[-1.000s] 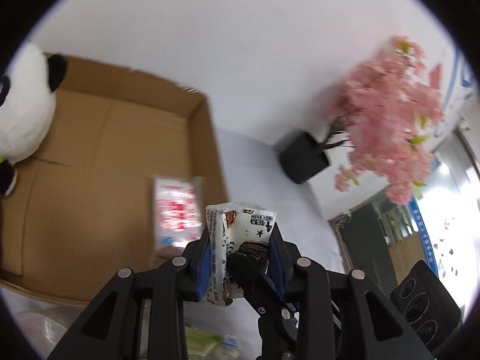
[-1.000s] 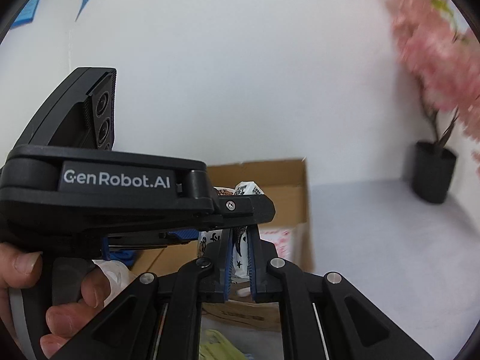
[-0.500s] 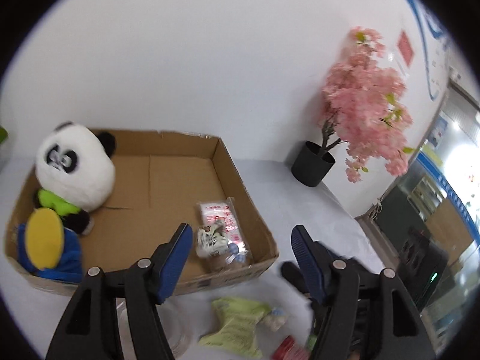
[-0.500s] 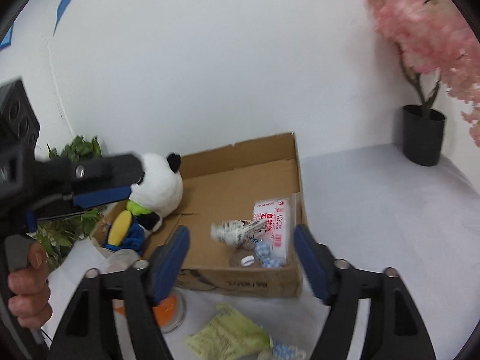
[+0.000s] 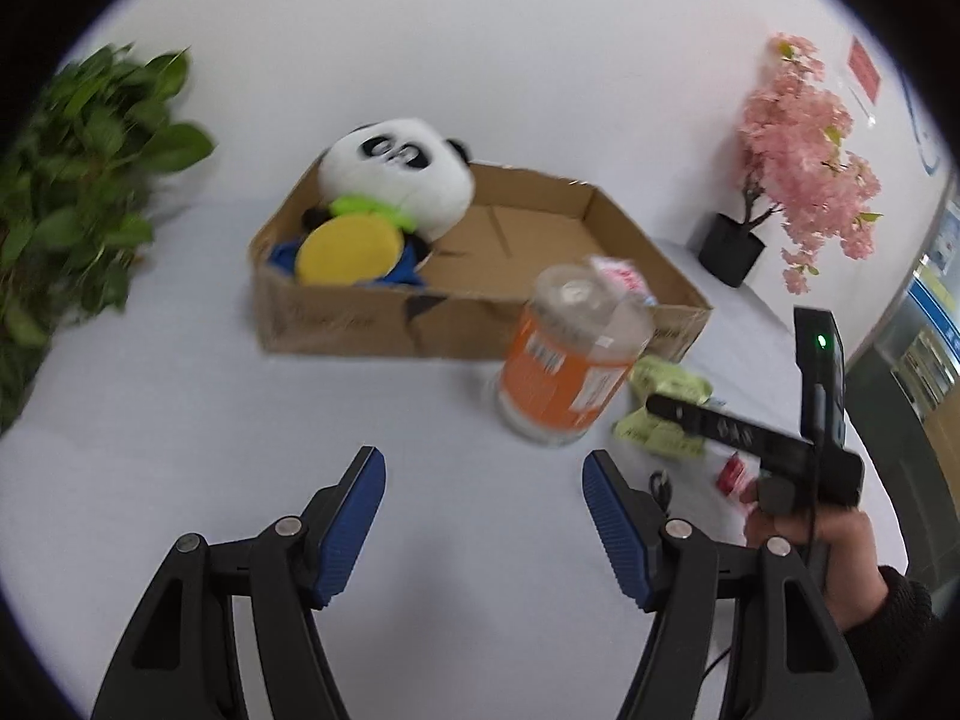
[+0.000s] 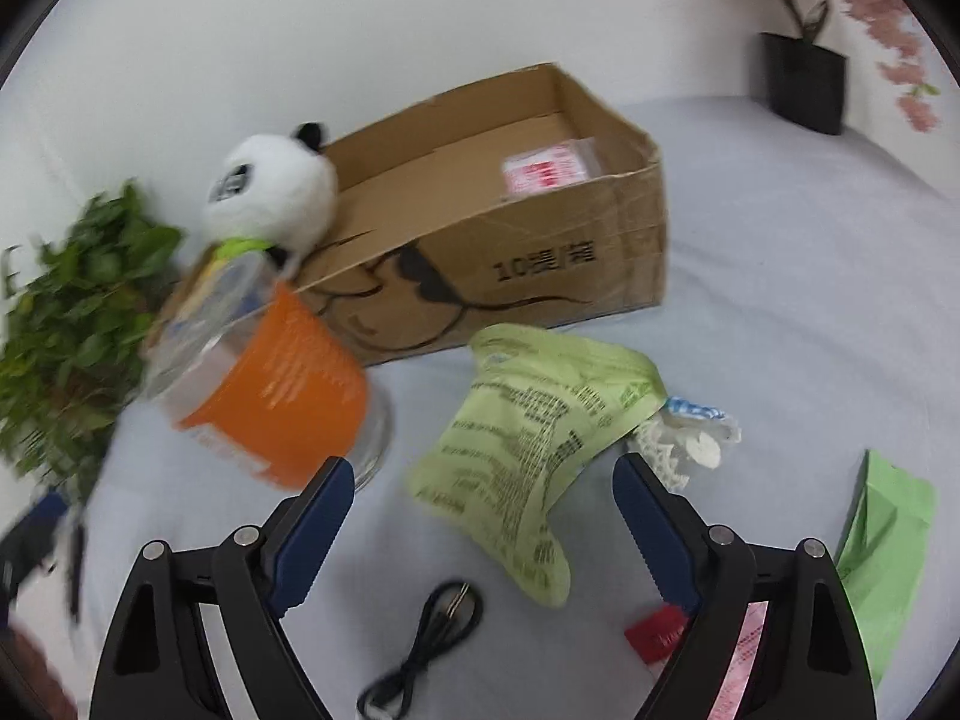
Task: Organize soft objects
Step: 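Grasp the pale green pouch with the right gripper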
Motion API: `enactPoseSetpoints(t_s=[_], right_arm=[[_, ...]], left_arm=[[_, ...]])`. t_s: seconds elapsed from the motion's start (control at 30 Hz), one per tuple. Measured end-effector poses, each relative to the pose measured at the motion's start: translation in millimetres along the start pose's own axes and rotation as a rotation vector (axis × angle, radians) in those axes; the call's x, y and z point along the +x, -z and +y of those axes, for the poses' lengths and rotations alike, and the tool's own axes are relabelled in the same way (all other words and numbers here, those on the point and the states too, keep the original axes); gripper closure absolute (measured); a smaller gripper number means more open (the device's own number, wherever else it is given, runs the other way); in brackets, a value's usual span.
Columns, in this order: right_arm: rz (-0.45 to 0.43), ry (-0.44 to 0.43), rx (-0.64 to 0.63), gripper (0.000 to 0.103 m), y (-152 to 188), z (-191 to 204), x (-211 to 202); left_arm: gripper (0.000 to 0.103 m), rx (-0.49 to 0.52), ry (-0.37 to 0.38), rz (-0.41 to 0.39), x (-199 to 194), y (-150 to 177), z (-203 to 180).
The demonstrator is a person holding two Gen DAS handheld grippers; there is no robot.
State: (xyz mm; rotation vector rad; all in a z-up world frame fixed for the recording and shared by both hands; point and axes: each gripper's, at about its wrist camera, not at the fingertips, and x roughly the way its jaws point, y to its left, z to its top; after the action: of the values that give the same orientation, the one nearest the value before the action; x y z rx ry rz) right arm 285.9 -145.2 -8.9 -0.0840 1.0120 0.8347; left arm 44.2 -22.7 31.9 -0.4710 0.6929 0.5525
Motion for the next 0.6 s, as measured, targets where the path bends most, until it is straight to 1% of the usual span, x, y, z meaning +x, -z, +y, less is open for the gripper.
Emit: enactPoseSetpoints(t_s=[0.07, 0.13, 0.17, 0.2, 0.27, 0.3, 0.33, 0.37, 0.4, 0.43, 0.47, 0.53, 0.6], right_arm=[[-0.007, 0.086, 0.030, 0.017, 0, 8, 11], [-0.044, 0.155, 0.029, 0.017, -5, 17, 19], [-0.074, 0.208, 0.017, 0.019, -6, 22, 20], [-0.084, 0.242, 0.011, 0.021, -6, 25, 22], [-0.073, 0.287, 0.012, 0.040, -6, 27, 24], [-0.066, 0.296, 0.006, 0.044, -5, 27, 25], [-0.052, 0.299, 0.001, 0.045, -4, 27, 27], [-0.039, 0.290, 0.001, 0.049, -3, 24, 31], [-0.032, 0.281, -0.001, 0.050, 0, 24, 33], [-0.035, 0.273, -0.005, 0.053, 1, 23, 30], [-0.036, 0.253, -0.006, 0.056, 1, 21, 26], [-0.042, 0.220, -0.015, 0.058, 4, 20, 12], [-0.074, 0.164, -0.037, 0.058, 10, 21, -12]], left_arm=[[0.035, -0.032, 0.011, 0.008, -6, 10, 10], [0.035, -0.042, 0.005, 0.007, -14, 16, 16], [0.035, -0.041, -0.005, -0.004, -21, 18, 20], [0.035, -0.042, -0.010, -0.013, -26, 18, 22], [0.035, -0.043, -0.009, -0.030, -35, 17, 24], [0.035, -0.043, -0.006, -0.035, -38, 18, 25], [0.035, -0.043, -0.001, -0.038, -40, 18, 25], [0.035, -0.042, 0.007, -0.039, -40, 16, 24], [0.035, -0.042, 0.017, -0.037, -40, 16, 24], [0.035, -0.042, 0.024, -0.033, -39, 16, 22], [0.035, -0.040, 0.031, -0.031, -37, 15, 19], [0.035, -0.038, 0.062, -0.019, -34, 15, 15], [0.035, -0.037, 0.110, 0.007, -29, 15, 10]])
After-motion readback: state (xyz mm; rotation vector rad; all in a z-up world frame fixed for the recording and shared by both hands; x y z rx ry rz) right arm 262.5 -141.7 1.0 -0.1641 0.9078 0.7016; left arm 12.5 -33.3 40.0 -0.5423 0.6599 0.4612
